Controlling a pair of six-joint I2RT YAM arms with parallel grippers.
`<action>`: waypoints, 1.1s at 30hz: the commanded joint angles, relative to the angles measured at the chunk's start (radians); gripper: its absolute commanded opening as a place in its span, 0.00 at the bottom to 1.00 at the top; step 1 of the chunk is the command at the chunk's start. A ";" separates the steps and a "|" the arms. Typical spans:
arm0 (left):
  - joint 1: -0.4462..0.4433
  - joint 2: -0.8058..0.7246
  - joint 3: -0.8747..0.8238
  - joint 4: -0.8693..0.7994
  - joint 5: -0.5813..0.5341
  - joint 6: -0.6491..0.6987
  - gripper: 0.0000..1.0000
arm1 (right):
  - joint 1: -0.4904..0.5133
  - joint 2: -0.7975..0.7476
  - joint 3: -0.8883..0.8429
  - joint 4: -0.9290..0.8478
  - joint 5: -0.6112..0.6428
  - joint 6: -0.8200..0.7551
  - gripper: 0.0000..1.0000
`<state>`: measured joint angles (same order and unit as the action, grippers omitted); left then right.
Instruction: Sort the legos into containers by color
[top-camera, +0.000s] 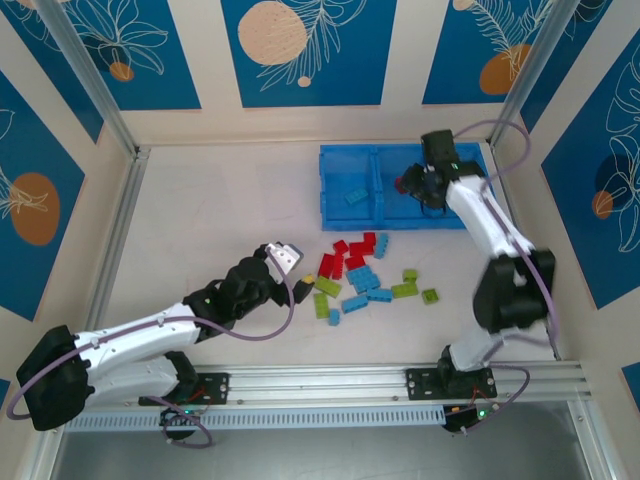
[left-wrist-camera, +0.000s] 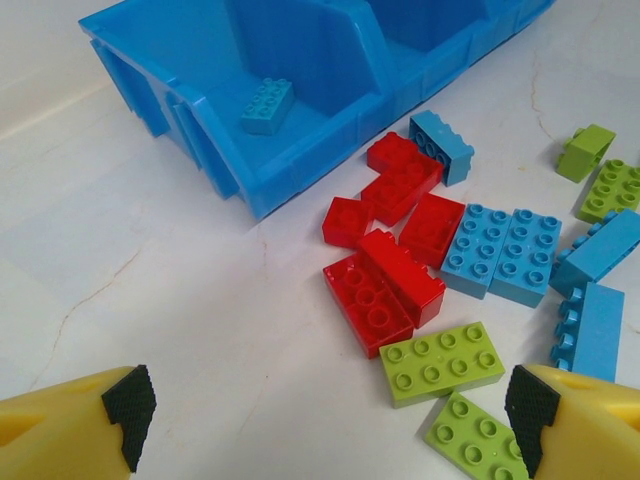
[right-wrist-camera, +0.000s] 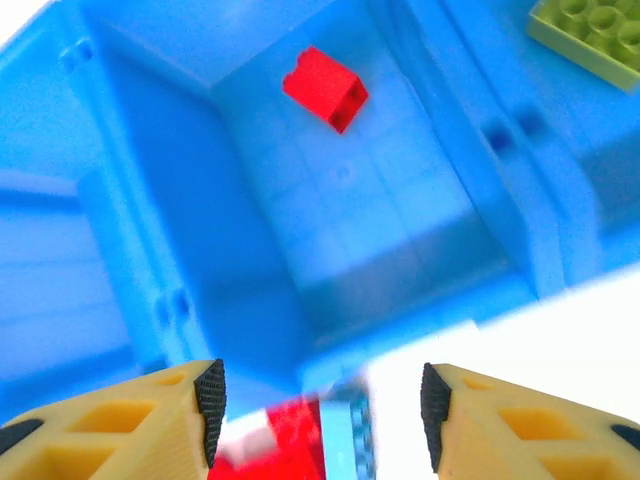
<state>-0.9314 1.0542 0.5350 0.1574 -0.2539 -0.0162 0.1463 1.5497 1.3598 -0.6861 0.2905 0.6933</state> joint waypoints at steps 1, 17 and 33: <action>0.004 -0.007 -0.007 0.027 0.030 -0.002 0.92 | 0.006 -0.228 -0.271 0.034 0.004 0.090 0.58; 0.005 0.024 -0.005 0.034 0.032 -0.001 1.00 | 0.113 -0.112 -0.485 -0.030 0.051 -0.062 0.72; 0.004 -0.018 -0.015 0.024 -0.030 0.002 1.00 | 0.133 0.090 -0.415 -0.027 0.010 -0.031 0.57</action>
<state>-0.9314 1.0653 0.5316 0.1722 -0.2626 -0.0185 0.2714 1.6402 0.9409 -0.6945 0.3134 0.6380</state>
